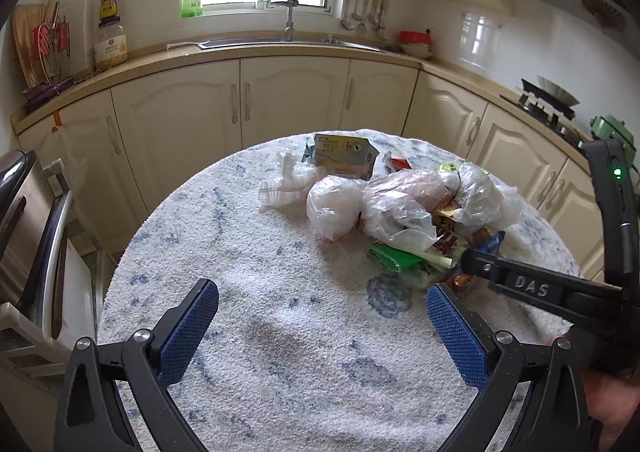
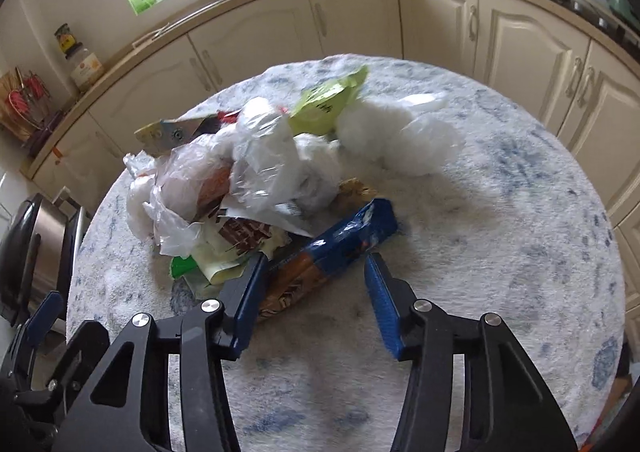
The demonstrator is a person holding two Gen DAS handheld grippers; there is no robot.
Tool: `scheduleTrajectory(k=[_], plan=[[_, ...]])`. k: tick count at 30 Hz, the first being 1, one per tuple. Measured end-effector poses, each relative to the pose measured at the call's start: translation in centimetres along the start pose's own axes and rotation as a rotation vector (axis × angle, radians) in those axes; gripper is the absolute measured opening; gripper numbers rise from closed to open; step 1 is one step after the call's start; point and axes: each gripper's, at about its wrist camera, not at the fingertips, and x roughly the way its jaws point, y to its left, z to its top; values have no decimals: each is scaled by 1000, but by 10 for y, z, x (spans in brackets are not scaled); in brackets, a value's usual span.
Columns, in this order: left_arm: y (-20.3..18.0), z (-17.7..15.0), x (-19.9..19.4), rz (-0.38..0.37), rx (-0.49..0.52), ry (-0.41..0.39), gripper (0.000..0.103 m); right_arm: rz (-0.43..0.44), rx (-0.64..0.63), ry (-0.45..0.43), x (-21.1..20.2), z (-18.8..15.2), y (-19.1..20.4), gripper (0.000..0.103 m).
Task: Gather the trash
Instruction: 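Grasp the blue-and-brown chocolate bar with the right gripper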
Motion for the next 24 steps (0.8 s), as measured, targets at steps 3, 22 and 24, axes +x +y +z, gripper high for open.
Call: scheduleTrajectory(k=[3, 22, 24], plan=[[-1, -2, 6, -2, -11, 3, 102, 1, 19, 8, 11, 4, 3, 51], [3, 1, 10, 44, 14, -10, 102, 240, 2, 11, -8, -18, 3, 21], [1, 4, 12, 34, 20, -13, 102, 245, 19, -4, -17, -22, -6, 20]])
